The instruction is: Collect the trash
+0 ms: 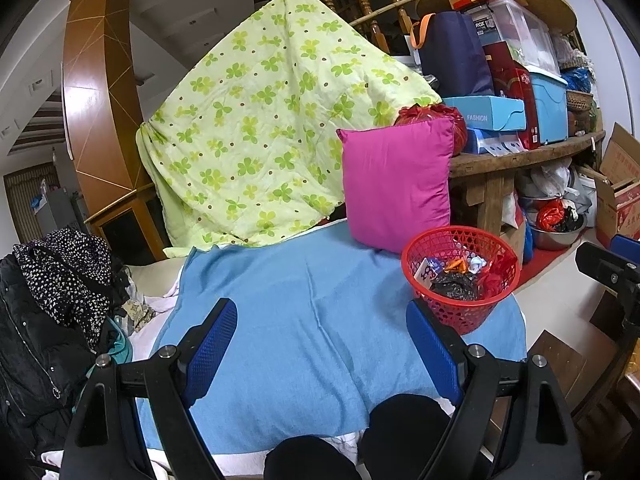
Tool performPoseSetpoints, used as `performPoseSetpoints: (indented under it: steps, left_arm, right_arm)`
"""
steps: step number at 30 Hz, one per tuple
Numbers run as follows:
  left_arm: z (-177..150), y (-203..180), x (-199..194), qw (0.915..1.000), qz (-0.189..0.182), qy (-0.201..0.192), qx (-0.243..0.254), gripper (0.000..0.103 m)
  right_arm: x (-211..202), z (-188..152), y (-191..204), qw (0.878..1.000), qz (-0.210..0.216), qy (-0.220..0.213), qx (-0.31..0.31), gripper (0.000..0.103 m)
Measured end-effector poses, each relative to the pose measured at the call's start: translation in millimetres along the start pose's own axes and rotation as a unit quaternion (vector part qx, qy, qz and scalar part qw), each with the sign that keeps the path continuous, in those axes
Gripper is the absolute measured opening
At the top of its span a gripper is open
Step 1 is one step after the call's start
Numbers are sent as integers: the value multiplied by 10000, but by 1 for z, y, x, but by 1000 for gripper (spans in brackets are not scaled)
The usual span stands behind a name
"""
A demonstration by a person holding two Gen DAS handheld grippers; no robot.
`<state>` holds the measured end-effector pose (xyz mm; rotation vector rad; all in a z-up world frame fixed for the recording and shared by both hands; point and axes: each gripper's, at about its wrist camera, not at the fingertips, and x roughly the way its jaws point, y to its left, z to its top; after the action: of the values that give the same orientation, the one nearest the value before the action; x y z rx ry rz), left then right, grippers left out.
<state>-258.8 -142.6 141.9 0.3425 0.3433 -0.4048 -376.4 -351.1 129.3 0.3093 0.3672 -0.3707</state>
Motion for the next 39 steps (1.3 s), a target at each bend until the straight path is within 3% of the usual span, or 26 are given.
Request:
performPoseSetpoints:
  steps: [39]
  left_arm:
    - [-5, 5, 8, 9999, -59, 150, 11, 87]
  right_arm:
    - [7, -6, -7, 10000, -36, 44, -4, 73]
